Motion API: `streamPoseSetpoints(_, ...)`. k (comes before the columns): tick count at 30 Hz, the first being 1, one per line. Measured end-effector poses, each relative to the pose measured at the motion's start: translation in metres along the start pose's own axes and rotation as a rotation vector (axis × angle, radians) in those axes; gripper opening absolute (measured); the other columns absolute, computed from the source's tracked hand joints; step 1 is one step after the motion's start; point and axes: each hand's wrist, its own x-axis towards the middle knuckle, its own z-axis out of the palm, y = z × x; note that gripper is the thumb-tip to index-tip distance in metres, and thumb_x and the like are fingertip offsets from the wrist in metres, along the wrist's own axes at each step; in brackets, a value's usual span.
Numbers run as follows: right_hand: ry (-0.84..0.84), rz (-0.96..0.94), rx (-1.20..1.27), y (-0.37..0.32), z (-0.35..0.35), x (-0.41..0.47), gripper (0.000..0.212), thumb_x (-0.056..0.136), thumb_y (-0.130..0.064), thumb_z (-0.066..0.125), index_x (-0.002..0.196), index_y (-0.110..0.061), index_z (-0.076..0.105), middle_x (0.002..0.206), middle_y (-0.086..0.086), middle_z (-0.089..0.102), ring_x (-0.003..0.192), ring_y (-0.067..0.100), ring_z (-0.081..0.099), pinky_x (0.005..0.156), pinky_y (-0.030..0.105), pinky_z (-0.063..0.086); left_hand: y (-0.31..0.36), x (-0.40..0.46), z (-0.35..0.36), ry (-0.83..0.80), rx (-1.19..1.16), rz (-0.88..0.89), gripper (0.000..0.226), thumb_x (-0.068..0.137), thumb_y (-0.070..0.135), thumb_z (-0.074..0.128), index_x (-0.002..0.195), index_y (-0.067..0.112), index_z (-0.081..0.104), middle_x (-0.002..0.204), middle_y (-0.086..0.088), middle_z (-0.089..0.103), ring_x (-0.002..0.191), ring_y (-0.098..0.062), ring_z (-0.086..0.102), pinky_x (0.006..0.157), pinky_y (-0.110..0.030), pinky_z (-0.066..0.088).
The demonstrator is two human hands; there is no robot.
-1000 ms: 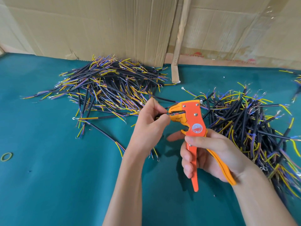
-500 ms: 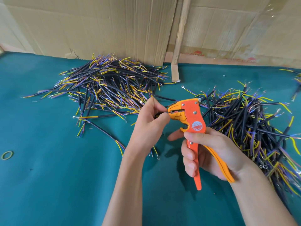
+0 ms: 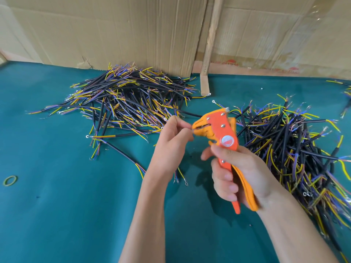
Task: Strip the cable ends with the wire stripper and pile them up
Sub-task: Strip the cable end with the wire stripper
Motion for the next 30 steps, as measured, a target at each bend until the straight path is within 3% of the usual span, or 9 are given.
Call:
streamPoseSetpoints(3,0.027,0.028,0.111,0.003,0.003,-0.001,0.028,0.076,-0.023,0.081,0.089,0.000,0.072,0.049,0.005,0.035,0.029,0.015,0.032,0.036,0.020,0.032,-0.002,0.000,0.001,0.019,0.016,-0.025,0.010,0.072,0.021,0.050,0.081,0.024,0.055,0.065,0.015,0.051,0.059,-0.005,0.040,0.056,-0.019,0.033)
streamPoseSetpoints(6,-0.044,0.026,0.132,0.004,0.000,-0.005,0.031,0.080,-0.027,0.079,0.094,0.000,0.074,0.054,0.009,0.046,0.035,0.021,0.042,0.041,0.027,0.039,-0.001,0.001,0.002,0.018,-0.014,-0.011,0.008,0.074,0.020,0.051,0.076,0.025,0.056,0.071,0.006,0.055,0.062,-0.006,0.045,0.058,-0.019,0.034)
streamPoseSetpoints(10,-0.095,-0.033,0.179,0.003,-0.006,-0.005,0.049,0.067,-0.027,0.090,0.102,0.001,0.071,0.074,0.023,0.062,0.055,0.032,0.057,0.055,0.039,0.050,-0.002,0.002,-0.002,0.064,-0.028,0.000,0.008,0.079,0.015,0.055,0.084,0.022,0.054,0.075,0.006,0.059,0.064,-0.004,0.050,0.057,-0.014,0.036)
streamPoseSetpoints(14,0.046,-0.078,0.216,0.004,-0.013,0.000,0.047,0.059,-0.021,0.094,0.093,-0.006,0.066,0.102,0.038,0.067,0.070,0.040,0.064,0.066,0.046,0.057,-0.006,0.003,-0.003,0.100,-0.023,0.045,0.016,0.097,0.001,0.056,0.096,0.016,0.054,0.082,-0.001,0.060,0.074,-0.011,0.056,0.067,-0.020,0.041)
streamPoseSetpoints(17,0.079,-0.047,0.219,0.007,-0.014,0.003,0.028,0.074,-0.009,0.076,0.098,-0.004,0.065,0.113,0.040,0.066,0.076,0.041,0.069,0.071,0.047,0.059,-0.008,0.004,-0.001,0.119,-0.022,0.068,0.011,0.099,0.001,0.057,0.106,0.009,0.060,0.083,0.000,0.063,0.079,-0.016,0.059,0.078,-0.026,0.047)
streamPoseSetpoints(20,0.103,-0.014,0.225,0.011,-0.013,0.006,0.029,0.077,-0.008,0.068,0.104,0.003,0.068,0.111,0.038,0.067,0.081,0.043,0.071,0.078,0.050,0.060,-0.009,0.007,-0.002,0.175,0.011,0.101,0.011,0.098,0.001,0.060,0.104,0.007,0.066,0.083,0.002,0.067,0.077,-0.011,0.064,0.076,-0.020,0.051)
streamPoseSetpoints(26,0.057,0.109,0.217,0.010,-0.005,0.003,0.042,0.084,-0.023,0.073,0.121,-0.003,0.071,0.111,0.036,0.067,0.096,0.050,0.069,0.084,0.057,0.058,-0.011,0.006,-0.001,0.235,0.035,0.119,0.013,0.094,0.003,0.066,0.093,0.014,0.059,0.081,0.001,0.070,0.079,-0.016,0.068,0.079,-0.033,0.053)
streamPoseSetpoints(30,0.074,0.081,0.194,0.008,0.002,0.004,0.045,0.082,-0.025,0.075,0.119,0.000,0.068,0.099,0.032,0.068,0.073,0.041,0.068,0.069,0.053,0.059,-0.012,0.006,0.001,0.237,0.068,0.169,0.016,0.092,0.002,0.068,0.088,0.010,0.055,0.084,-0.018,0.068,0.075,-0.027,0.064,0.073,-0.038,0.050)
